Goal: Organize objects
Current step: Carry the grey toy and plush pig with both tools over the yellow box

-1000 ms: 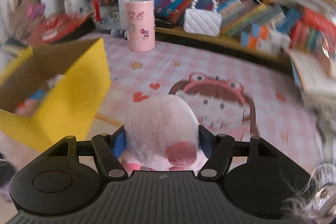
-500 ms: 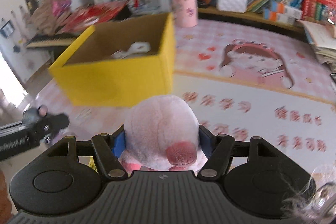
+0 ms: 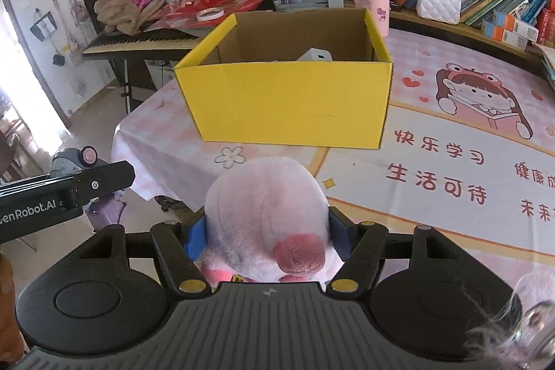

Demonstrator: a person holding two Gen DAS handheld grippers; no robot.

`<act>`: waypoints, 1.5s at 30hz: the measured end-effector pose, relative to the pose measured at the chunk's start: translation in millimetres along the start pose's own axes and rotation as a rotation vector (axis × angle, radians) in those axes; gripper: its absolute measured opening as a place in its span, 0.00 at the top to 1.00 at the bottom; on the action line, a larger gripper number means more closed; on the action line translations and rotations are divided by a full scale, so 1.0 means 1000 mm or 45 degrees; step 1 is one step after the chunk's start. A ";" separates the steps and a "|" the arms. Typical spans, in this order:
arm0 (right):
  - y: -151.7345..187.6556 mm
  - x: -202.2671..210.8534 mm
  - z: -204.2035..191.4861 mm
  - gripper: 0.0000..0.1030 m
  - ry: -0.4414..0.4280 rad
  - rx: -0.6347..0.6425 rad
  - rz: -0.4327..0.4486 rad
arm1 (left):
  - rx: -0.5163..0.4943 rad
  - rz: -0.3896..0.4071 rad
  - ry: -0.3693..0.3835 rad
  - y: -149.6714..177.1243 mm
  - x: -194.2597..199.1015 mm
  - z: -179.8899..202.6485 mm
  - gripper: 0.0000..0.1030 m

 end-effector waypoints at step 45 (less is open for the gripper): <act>-0.166 -0.095 0.051 0.33 0.039 0.383 0.224 | -0.031 0.179 0.004 -0.136 -0.117 0.050 0.60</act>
Point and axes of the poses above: each gripper's, at about its wrist camera, not at the fingertips, and x roughly against the way its jaws point, z to its right, y to its underside, the point moved 7 cm from there along -x, roughly the way its jaws point, and after that the axes turned 4 degrees about x, right-handed, at the moved point
